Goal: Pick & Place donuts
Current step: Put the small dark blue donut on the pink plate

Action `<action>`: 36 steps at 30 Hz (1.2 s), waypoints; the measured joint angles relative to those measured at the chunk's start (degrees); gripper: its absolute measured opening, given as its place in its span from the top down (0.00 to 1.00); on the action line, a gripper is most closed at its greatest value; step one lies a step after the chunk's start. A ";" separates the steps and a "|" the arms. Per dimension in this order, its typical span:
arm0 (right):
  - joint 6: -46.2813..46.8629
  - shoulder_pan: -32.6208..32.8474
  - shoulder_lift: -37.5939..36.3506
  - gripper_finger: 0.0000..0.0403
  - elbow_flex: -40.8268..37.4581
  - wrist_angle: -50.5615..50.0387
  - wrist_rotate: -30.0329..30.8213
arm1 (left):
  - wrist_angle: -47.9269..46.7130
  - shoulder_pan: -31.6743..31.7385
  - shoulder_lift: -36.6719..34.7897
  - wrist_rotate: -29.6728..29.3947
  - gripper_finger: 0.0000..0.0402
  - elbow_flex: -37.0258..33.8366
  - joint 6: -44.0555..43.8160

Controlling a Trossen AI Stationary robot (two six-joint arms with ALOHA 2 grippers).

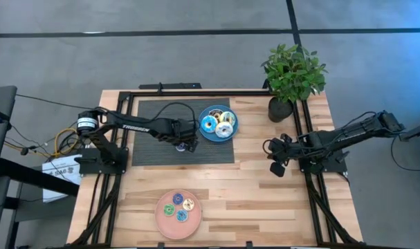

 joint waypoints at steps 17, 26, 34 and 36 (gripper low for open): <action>0.07 0.00 0.00 1.00 0.00 0.00 0.22 | 0.39 -2.30 0.38 -1.92 0.28 -0.07 -0.21; 0.11 0.00 0.11 1.00 -0.02 0.00 0.17 | 1.95 -4.12 5.77 -1.87 0.28 -0.10 -4.84; 0.11 0.00 0.11 1.00 0.00 0.02 0.15 | 1.94 -4.15 6.12 -2.69 0.28 0.15 -5.97; 0.11 0.00 0.11 1.00 -0.01 0.00 0.13 | 1.94 -4.15 6.12 -2.70 0.28 0.92 -5.95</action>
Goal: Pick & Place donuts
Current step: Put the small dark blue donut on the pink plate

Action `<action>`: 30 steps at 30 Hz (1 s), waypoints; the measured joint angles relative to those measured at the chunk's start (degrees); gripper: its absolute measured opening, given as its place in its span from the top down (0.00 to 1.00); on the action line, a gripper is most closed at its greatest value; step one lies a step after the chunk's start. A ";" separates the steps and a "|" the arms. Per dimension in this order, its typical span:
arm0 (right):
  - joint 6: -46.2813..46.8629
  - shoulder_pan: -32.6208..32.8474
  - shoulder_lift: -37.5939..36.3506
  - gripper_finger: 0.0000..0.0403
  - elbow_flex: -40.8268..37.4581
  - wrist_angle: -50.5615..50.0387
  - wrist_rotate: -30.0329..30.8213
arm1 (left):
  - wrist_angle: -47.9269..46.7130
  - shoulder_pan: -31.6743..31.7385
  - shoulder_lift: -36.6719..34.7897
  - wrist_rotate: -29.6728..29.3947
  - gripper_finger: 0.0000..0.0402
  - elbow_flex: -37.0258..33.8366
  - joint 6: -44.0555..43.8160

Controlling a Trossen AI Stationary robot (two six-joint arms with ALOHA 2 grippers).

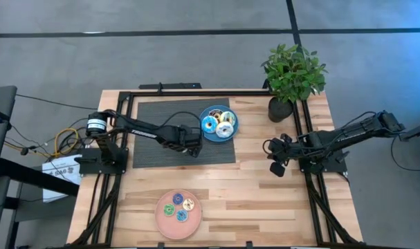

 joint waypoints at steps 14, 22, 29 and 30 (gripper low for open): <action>0.01 0.01 0.00 1.00 -0.02 0.00 -0.11 | -3.27 0.18 0.02 0.54 0.28 0.64 -0.13; 0.00 0.00 0.00 1.00 -0.01 0.00 -0.09 | -1.78 -0.02 0.04 2.14 0.28 -0.61 -1.62; 0.00 0.01 0.00 1.00 -0.02 0.00 -0.09 | -1.43 -0.02 0.04 2.11 0.28 -0.63 -1.59; 0.00 0.01 0.00 1.00 0.00 0.00 -0.09 | -1.43 -0.02 0.04 2.12 0.28 -0.63 -1.57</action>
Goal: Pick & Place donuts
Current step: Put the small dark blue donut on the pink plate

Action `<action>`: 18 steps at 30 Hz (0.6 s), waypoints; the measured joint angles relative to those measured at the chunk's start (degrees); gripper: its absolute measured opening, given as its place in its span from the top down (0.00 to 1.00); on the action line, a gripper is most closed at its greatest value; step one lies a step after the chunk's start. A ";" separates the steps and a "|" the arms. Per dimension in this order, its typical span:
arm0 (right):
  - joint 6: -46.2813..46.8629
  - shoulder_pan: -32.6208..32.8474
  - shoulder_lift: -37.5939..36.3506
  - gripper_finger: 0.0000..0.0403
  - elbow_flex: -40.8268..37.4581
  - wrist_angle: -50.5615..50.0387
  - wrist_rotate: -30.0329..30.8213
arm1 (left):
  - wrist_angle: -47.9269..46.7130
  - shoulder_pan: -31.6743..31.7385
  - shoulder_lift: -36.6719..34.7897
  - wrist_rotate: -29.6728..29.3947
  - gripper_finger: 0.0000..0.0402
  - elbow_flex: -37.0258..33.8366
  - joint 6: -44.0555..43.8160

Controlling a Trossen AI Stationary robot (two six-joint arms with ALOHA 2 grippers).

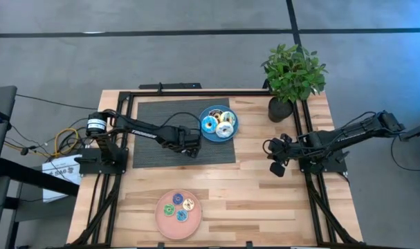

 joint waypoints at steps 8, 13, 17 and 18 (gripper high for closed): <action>0.00 0.01 0.00 1.00 -0.02 0.00 0.00 | 0.09 0.00 0.00 0.07 0.32 -0.02 -0.07; 0.00 -0.01 0.00 1.00 -0.02 0.00 0.00 | 0.20 -0.02 0.00 0.52 0.42 -0.02 -0.42; 0.00 -0.01 0.00 1.00 -0.01 0.00 0.00 | 0.15 -0.02 0.00 0.57 0.47 -0.02 -0.42; 0.00 0.02 0.00 1.00 -0.01 0.00 0.00 | 0.15 -0.02 0.00 0.59 0.47 -0.02 -0.42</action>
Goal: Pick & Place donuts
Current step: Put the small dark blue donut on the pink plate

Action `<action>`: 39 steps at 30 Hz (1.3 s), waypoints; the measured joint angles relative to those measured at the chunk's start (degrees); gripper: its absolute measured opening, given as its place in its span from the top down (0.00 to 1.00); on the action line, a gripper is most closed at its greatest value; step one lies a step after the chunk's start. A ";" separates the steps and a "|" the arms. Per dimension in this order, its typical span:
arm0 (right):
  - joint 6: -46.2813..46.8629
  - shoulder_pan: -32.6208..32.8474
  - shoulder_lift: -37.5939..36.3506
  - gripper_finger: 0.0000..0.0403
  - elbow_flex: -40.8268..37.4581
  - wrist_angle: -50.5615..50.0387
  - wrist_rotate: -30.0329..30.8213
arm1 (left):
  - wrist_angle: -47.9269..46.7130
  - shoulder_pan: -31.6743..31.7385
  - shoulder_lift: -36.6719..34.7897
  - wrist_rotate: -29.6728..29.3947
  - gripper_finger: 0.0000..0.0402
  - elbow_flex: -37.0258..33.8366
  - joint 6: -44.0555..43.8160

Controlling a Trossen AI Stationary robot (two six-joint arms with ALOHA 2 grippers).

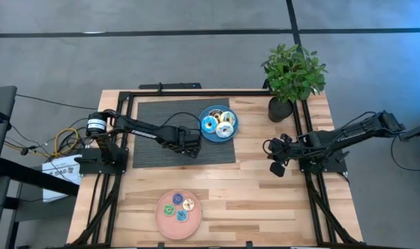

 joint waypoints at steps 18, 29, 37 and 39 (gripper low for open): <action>0.02 0.00 0.00 1.00 -0.01 0.27 0.18 | -0.19 -0.85 -0.12 0.98 0.49 0.00 -1.07; 0.03 0.00 0.00 1.00 -0.01 0.42 0.20 | -0.08 -0.89 -5.35 -2.15 0.49 -0.04 -0.90; 0.04 -0.02 0.00 1.00 -0.01 2.17 0.22 | 1.88 -4.37 -10.69 -6.02 0.49 -0.04 0.04; 0.04 -0.02 0.00 1.00 -0.01 3.00 0.24 | 1.86 -5.62 -11.77 -6.59 0.49 -0.04 -0.03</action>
